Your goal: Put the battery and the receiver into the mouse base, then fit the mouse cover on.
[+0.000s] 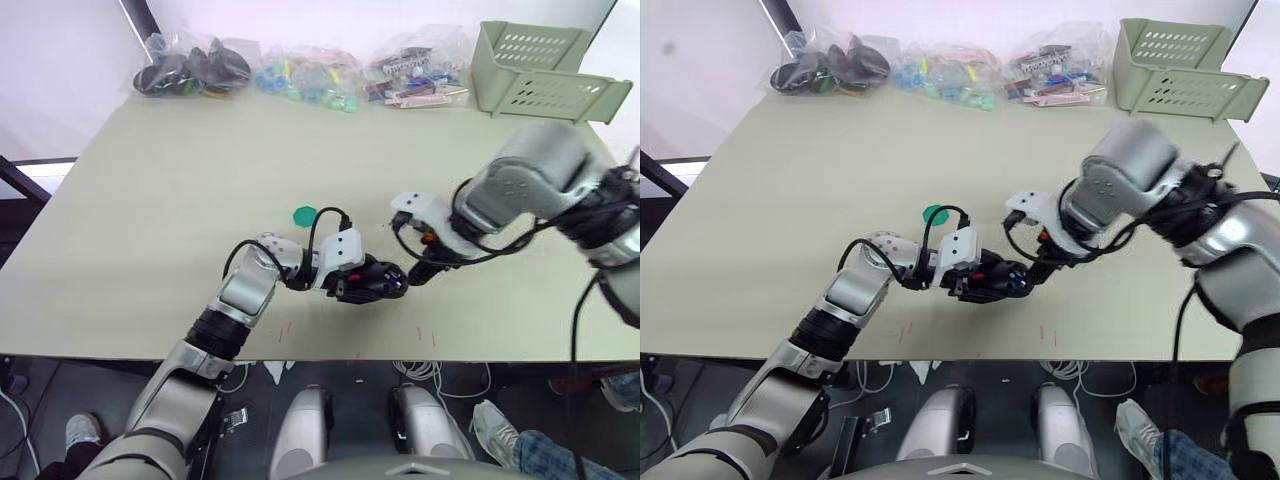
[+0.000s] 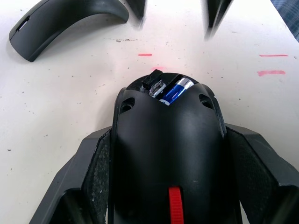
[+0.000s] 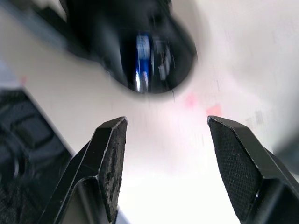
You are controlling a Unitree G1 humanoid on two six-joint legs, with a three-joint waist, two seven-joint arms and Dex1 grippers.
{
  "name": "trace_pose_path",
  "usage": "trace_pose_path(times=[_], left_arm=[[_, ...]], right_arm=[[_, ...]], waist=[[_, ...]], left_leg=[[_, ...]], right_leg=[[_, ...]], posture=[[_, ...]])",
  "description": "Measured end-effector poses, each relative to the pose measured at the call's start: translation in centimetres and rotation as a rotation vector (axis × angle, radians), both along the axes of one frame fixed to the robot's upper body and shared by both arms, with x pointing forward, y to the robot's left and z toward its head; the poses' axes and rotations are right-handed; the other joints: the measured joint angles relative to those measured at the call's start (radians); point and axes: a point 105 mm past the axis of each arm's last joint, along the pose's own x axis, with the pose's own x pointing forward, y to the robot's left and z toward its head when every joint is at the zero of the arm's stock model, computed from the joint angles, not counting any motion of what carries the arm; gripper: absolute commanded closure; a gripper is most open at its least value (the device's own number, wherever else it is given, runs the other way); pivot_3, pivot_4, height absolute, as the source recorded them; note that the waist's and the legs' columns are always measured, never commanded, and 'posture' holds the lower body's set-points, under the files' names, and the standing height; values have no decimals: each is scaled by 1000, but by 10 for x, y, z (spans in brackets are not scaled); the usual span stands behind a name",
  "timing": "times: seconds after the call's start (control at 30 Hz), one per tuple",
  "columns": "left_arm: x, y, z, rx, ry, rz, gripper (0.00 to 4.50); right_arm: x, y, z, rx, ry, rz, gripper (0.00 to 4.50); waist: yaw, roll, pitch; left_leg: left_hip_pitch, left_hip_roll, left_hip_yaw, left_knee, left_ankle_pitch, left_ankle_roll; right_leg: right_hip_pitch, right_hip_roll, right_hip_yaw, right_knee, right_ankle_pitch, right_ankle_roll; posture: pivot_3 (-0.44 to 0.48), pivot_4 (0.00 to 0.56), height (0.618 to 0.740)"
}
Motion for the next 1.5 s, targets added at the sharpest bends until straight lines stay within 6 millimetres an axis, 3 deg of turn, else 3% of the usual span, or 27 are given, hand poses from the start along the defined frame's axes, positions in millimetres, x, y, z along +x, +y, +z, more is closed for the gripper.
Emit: trace_pose_path(times=[0.03, 0.13, 0.23, 0.3, 0.4, 0.53, 0.7, 0.73, 0.83, 0.9, 0.93, 0.97, 1.5], left_arm=[[-1, -2, 0, -8, 2, -5, 1512], [-1, -3, 0, -9, 3, -9, 1512], [-2, 2, -1, -1, 1, -1, 1512], [-1, 5, -1, 7, 1, 6, 1512], [-2, 4, -1, 7, 8, 7, 1512], [-3, 4, -1, 9, 7, 4, 1512], [-3, 4, -1, 13, 7, 8, 1512], [-2, 4, -1, 13, 11, 11, 1512], [-2, 4, -1, 12, 12, 11, 1512], [-2, 3, -1, 12, 13, 11, 1512], [-2, 3, -1, 12, 13, 11, 1512], [-2, 4, -1, 13, 13, 12, 1512], [-2, 4, -1, 15, 20, 19, 1512]], right_arm=[[-13, -4, -4, 57, -9, 47, 1643], [-19, -12, -5, 212, -79, 54, 1643], [-28, -27, -19, 364, -191, 59, 1643], [-29, -23, -18, 440, -213, 60, 1643], [-24, -14, 5, 633, -314, 59, 1643], [-18, -18, 11, 737, -443, 28, 1643], [-20, -19, -12, 726, -501, 27, 1643], [-23, -8, -13, 815, -516, 49, 2024], [-16, -2, -13, 863, -566, 28, 2863], [-14, 1, -17, 893, -587, 19, 3973], [-14, 1, -17, 892, -589, 19, 3973], [-12, 0, -17, 889, -600, 16, 4493], [-5, 11, -40, 855, -587, 35, 4493]], waist=[[1, 0, 0], [6, 0, 0], [11, 0, 0], [0, 0, 0], [-1, 0, 0], [3, 0, 0], [3, 0, 0], [2, 0, 0], [3, 0, 0], [4, 0, 0], [4, 0, 0], [4, 0, 0], [4, 0, 0]], left_leg=[[-1, 0, -2, -1, 0, 0], [-1, 0, -2, -2, 0, 0], [-1, 0, -1, -2, 0, 0], [2, 0, 2, -2, 0, 0], [3, 1, 1, -1, 0, 0], [1, 1, 0, -2, 0, 0], [2, 0, 1, -2, 0, 0], [3, 1, 1, -2, 0, 0], [3, 0, 1, -2, 0, 0], [3, 0, 1, -2, 0, 0], [3, 0, 1, -2, 0, 0], [3, 0, 1, -2, 0, 0], [4, 0, 0, -2, 0, 0]], right_leg=[[0, 1, -1, -1, 0, 0], [1, 0, -2, -3, 0, 0], [1, 0, -1, -4, 0, 1], [2, 1, 2, -3, 0, 1], [2, 3, 2, -2, 0, 1], [3, 3, 2, -5, 0, 1], [3, 3, 2, -5, 0, 1], [4, 4, 2, -5, 0, 1], [4, 4, 2, -5, 0, 1], [4, 4, 2, -5, 0, 1], [4, 4, 2, -5, 0, 1], [4, 4, 2, -5, 0, 1], [5, 4, 2, -5, 0, 0]], posture=[[0, 150, 740], [0, 150, 740], [0, 150, 740], [0, 150, 740], [0, 150, 740], [0, 150, 740], [0, 150, 740], [0, 150, 740], [0, 150, 740], [0, 150, 740], [0, 150, 740], [0, 150, 740], [0, 150, 740]])
